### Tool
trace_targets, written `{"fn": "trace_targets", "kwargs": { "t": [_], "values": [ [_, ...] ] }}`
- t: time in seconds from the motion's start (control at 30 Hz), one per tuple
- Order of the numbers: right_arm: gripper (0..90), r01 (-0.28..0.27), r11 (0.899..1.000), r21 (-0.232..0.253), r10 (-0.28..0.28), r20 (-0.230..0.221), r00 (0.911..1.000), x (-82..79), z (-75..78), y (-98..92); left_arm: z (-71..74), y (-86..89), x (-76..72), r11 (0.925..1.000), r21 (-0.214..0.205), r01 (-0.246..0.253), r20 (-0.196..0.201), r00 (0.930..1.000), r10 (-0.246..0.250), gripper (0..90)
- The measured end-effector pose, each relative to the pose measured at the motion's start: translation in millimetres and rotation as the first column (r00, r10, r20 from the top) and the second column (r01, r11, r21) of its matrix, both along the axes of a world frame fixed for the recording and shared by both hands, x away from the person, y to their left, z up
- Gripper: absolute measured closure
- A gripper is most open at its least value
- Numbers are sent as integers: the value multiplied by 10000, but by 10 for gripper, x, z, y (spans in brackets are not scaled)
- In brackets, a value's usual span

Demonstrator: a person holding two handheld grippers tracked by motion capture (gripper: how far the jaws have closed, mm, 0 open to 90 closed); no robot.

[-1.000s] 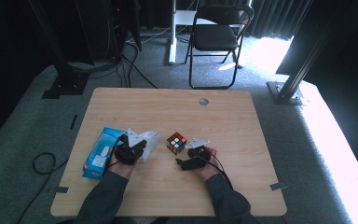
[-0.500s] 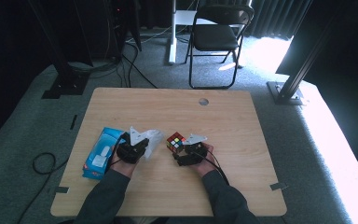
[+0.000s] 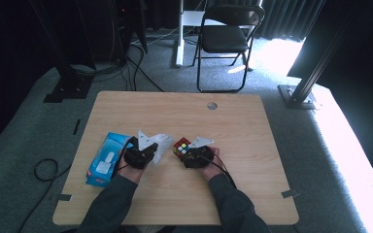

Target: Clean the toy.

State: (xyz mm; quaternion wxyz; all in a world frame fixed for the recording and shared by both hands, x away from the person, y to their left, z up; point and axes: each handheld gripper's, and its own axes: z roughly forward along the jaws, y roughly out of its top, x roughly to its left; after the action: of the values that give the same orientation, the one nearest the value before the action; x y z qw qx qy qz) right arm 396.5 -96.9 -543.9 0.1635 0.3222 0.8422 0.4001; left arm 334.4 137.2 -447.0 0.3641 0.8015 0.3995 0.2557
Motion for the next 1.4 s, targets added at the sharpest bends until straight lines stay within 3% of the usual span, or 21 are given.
{"fn": "trace_targets", "kwargs": {
  "t": [0.4,0.83,1.4],
  "values": [
    [338,-239,9997,-51,240,273,9993,-76,-9,4,48,-112,31,9995,190,269,155,9995,-272,882],
    [339,-294,9995,68,292,273,9992,-133,18,-3,24,-210,60,9981,-31,612,255,9978,-611,882],
    [339,-395,9981,470,374,444,9983,-170,92,8,-152,-402,170,9939,536,965,-169,9953,-957,881]
  ]
}}
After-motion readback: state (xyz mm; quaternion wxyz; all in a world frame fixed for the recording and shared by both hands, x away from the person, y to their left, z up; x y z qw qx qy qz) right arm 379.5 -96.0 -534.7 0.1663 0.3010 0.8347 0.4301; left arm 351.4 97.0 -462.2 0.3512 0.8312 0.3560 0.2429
